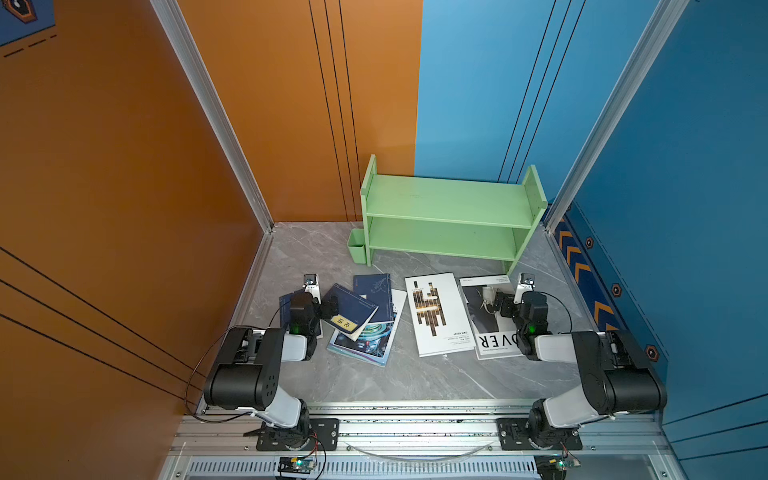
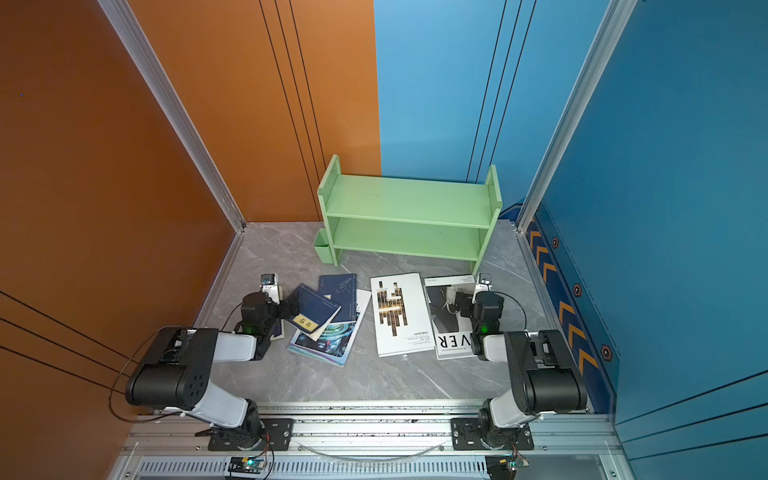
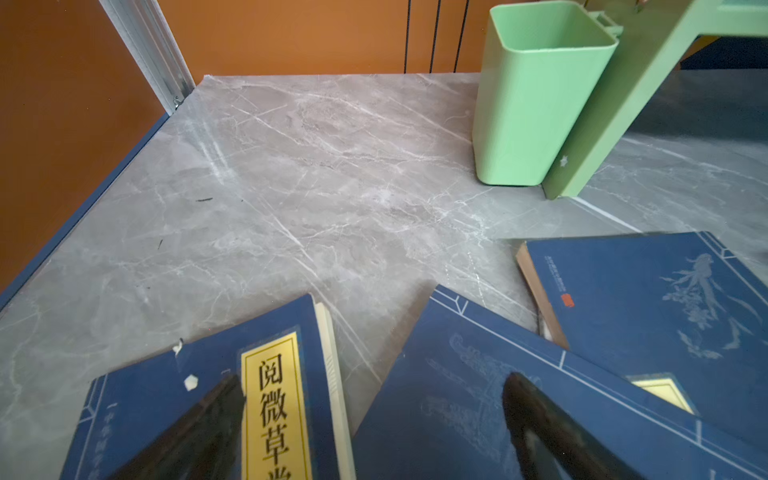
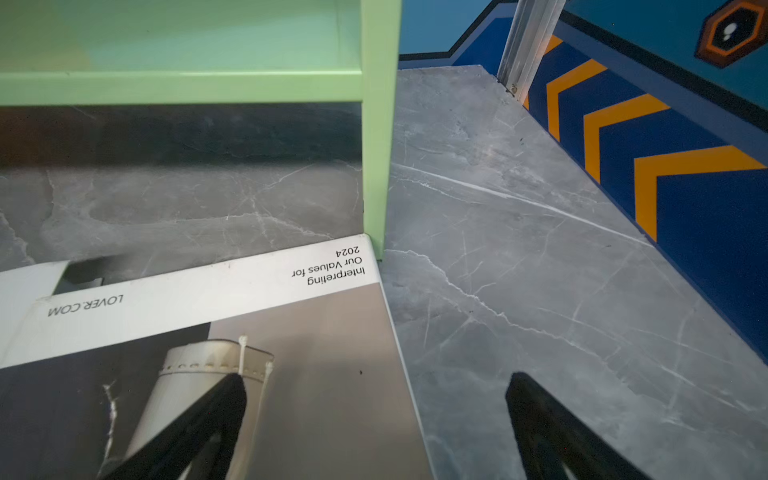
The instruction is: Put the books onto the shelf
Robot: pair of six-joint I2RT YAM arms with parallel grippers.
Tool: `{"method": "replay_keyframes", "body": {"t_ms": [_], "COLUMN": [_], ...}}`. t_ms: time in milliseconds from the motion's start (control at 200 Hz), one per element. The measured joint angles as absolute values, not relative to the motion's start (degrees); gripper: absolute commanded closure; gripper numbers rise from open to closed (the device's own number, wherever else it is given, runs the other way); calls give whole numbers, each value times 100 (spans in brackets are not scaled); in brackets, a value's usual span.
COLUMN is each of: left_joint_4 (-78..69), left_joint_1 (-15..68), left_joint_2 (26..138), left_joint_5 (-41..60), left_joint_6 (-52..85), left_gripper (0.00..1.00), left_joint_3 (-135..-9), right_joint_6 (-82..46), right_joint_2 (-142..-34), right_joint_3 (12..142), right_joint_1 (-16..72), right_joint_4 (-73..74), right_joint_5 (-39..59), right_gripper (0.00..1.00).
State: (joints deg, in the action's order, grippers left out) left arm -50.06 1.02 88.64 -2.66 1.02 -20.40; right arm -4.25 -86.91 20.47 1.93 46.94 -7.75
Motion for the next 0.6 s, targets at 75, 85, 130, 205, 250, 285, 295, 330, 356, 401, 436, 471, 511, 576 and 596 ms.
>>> {"method": "replay_keyframes", "body": {"t_ms": [75,85,130,205,250,285,295,330,356,401,436,471,511,576,596], "left_joint_4": [-5022,-5024,-5041,-5068,-5083,-5092,-5096,-5109,-5122,-5127,-5131,-5144,-5146,-5157,-5159], "left_joint_1": [102,102,99,82,73,73,71,69,69,69,69,69,69,69,69], "left_joint_2": [8864,8864,8864,8864,8864,8864,8864,8866,8868,8875,8882,8886,8886,8886,8886], "left_joint_5": [-246,-244,-228,-215,-204,-202,-202,-200,-193,-185,-183,-183,-185,-183,-183], "left_joint_6": [64,60,38,16,3,-3,-5,-10,-12,-23,-23,-23,-23,-23,-23], "left_gripper": [2,2,2,2,2,2,2,2,2,2,2,2,2,2,2], "left_joint_3": [-2040,-2040,-2040,-2043,-2045,-2049,-2049,-2051,-2056,-2067,-2073,-2073,-2073,-2073,-2073], "right_joint_6": [-423,-423,-423,-423,-423,-421,-421,-421,-421,-421,-421,-421,-421,-419,-419], "right_joint_2": [-8691,-8691,-8696,-8702,-8702,-8702,-8702,-8702,-8702,-8702,-8702,-8702,-8702,-8702,-8702], "right_joint_3": [2051,2051,2053,2058,2058,2058,2058,2058,2058,2062,2064,2067,2069,2075,2078], "right_joint_1": [193,193,193,193,193,193,193,193,193,193,193,193,193,193,193], "right_joint_4": [4735,4740,4764,4768,4768,4770,4772,4783,4799,4812,4823,4829,4842,4856,4858], "right_joint_5": [-775,-775,-775,-775,-775,-775,-775,-775,-775,-775,-775,-775,-775,-775,-775], "right_gripper": [0,0,0,0,0,0,0,0,0,0,0,0,0,0,0]}}
